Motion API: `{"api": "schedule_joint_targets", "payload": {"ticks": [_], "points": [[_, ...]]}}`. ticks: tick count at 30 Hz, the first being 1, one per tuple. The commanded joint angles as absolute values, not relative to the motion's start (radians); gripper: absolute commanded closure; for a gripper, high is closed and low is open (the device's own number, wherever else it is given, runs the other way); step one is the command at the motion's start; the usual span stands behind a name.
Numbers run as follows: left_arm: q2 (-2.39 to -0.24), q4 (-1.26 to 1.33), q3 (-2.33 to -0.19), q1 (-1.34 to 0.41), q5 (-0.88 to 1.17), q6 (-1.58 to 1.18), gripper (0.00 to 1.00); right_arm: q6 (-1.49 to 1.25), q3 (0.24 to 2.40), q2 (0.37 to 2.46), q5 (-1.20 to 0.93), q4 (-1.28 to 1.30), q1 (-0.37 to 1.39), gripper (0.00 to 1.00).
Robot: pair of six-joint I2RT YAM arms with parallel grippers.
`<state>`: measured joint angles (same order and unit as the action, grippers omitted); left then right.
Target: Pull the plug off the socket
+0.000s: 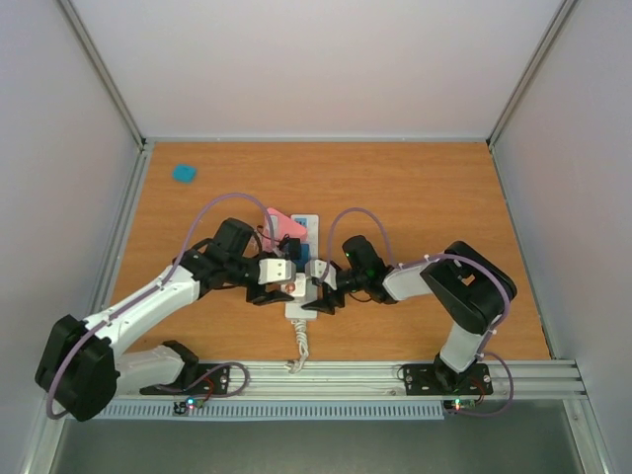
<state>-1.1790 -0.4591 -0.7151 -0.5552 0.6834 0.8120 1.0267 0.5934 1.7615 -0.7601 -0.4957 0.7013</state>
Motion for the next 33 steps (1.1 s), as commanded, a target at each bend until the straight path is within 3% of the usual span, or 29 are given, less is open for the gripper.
{"api": "schedule_joint_targets", "payload": {"ticks": [1,19,33], "points": [[-1.108,-0.521,-0.714,-0.541,0.688,0.844,0.76,1.037,0.574,1.732,-0.739,-0.371,0.707,0.13],[-0.87,-0.73,-0.82,-0.504,0.51,0.669,0.75,0.997,0.619,1.528,-0.841,-0.171,0.702,0.09],[-1.074,-0.817,-1.166,-0.275,0.401,0.54,0.73,0.932,0.646,1.464,-0.853,-0.112,0.663,0.08]]}}
